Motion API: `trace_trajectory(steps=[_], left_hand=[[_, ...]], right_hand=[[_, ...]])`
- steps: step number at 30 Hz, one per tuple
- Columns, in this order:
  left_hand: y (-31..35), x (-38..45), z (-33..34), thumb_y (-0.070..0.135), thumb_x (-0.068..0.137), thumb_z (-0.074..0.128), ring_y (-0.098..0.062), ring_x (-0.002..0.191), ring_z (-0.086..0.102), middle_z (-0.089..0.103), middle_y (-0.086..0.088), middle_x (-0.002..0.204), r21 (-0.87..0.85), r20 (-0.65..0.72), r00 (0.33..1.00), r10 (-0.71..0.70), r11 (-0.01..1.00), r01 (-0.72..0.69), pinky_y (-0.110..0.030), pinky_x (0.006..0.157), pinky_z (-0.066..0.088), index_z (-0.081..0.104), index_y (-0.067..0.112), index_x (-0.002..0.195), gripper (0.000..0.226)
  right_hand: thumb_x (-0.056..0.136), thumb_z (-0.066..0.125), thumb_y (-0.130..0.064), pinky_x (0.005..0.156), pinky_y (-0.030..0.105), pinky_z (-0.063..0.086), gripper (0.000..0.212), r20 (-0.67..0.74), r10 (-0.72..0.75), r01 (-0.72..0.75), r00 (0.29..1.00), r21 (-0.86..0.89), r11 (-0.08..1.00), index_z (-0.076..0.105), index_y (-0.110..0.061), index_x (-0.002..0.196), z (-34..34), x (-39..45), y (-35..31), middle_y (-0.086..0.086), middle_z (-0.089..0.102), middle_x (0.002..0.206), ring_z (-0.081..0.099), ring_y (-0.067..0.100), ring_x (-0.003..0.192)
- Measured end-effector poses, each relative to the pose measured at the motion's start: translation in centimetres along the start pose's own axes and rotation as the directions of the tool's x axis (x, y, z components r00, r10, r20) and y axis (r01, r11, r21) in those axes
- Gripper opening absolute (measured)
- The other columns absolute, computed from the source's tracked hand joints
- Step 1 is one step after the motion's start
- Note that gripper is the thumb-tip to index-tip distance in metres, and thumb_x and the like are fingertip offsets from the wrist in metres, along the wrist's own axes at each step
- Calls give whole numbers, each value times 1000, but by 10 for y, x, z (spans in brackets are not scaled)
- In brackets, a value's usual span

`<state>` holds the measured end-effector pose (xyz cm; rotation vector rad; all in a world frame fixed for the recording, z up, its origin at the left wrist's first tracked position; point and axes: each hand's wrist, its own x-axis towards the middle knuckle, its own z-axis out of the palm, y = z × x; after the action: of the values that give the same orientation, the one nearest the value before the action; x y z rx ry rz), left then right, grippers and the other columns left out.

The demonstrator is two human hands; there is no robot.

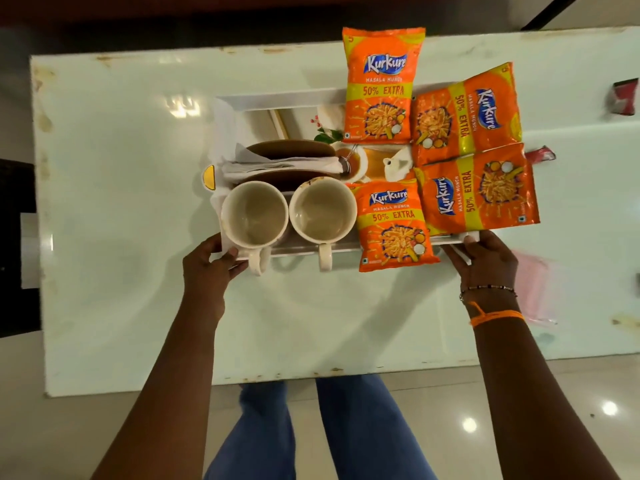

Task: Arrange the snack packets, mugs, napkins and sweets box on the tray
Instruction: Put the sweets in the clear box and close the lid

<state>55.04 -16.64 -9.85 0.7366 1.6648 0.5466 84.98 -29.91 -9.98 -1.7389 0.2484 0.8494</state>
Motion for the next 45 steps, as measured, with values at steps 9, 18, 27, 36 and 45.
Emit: trace_trajectory(steps=[9,18,27,36,45], left_hand=[[-20,-10,8,2,88,56,-18,100,60,60,-6,109,-133,-86,996,4,991,-16,-23,79,53,56,4,121,34],[-58,-95,54,3,94,40,-17,89,61,59,-5,95,-301,32,937,-347,891,340,-28,86,53,59,10,107,23],[-38,-141,132,7,95,38,-20,87,65,60,-10,96,224,529,804,-273,958,178,-22,83,51,62,13,99,25],[-6,-161,174,55,64,62,-19,126,46,54,5,128,345,771,572,-279,939,-6,-38,106,36,44,36,122,64],[-4,-157,218,45,52,77,-25,116,58,61,-8,125,291,713,689,-131,949,-121,-48,103,45,53,18,126,82]], right_hand=[[89,46,8,84,42,57,22,35,40,-34,999,-141,989,57,-10,82,-6,-1,-6,16,54,105,57,34,98],[79,62,-10,72,16,34,28,-128,-513,206,849,-813,544,60,-12,107,-67,-10,-17,15,57,116,54,36,100],[68,75,-36,98,50,40,82,-137,-217,-24,967,-892,452,30,-22,135,-94,10,-18,20,43,133,42,41,122],[80,66,-15,78,37,57,45,138,-35,24,990,83,996,43,-24,118,-88,-74,-37,4,57,115,62,23,103],[90,53,-15,80,21,47,19,273,-216,292,938,-282,914,67,-8,100,-112,-57,-46,12,66,103,58,12,88]])
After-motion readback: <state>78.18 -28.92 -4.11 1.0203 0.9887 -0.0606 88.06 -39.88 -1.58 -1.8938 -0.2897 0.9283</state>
